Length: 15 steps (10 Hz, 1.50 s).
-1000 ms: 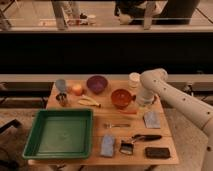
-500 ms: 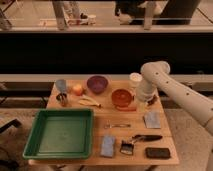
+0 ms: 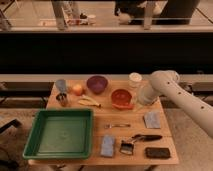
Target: Place pepper in red bowl
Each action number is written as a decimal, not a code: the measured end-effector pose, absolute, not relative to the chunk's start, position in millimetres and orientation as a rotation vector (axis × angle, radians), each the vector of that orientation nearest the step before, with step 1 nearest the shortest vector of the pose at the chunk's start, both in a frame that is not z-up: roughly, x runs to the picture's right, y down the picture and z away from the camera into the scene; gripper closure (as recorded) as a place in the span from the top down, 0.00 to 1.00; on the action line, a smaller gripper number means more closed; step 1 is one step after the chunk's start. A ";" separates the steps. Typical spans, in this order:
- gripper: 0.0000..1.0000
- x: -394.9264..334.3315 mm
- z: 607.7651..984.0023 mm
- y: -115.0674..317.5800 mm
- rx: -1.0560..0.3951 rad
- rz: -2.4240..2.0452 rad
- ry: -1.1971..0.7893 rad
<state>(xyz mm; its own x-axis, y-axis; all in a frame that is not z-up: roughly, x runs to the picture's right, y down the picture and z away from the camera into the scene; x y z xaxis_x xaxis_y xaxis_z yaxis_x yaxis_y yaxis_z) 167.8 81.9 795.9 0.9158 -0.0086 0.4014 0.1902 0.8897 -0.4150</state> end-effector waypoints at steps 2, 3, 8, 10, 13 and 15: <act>0.00 156.8 802.9 75.0 -0.428 -0.133 -0.420; 0.00 155.0 806.8 69.3 -0.411 -0.142 -0.423; 0.00 139.7 818.4 26.2 -0.350 -0.205 -0.422; 0.00 136.8 825.3 16.0 -0.337 -0.210 -0.417; 0.00 133.9 843.8 15.5 -0.333 -0.202 -0.407; 0.00 134.5 852.7 16.0 -0.333 -0.195 -0.393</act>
<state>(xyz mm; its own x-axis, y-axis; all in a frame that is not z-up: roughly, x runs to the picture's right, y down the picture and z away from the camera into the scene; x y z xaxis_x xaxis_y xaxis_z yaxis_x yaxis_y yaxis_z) 134.5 16.0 852.7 0.9062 -0.1209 0.4053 0.2487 0.9275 -0.2792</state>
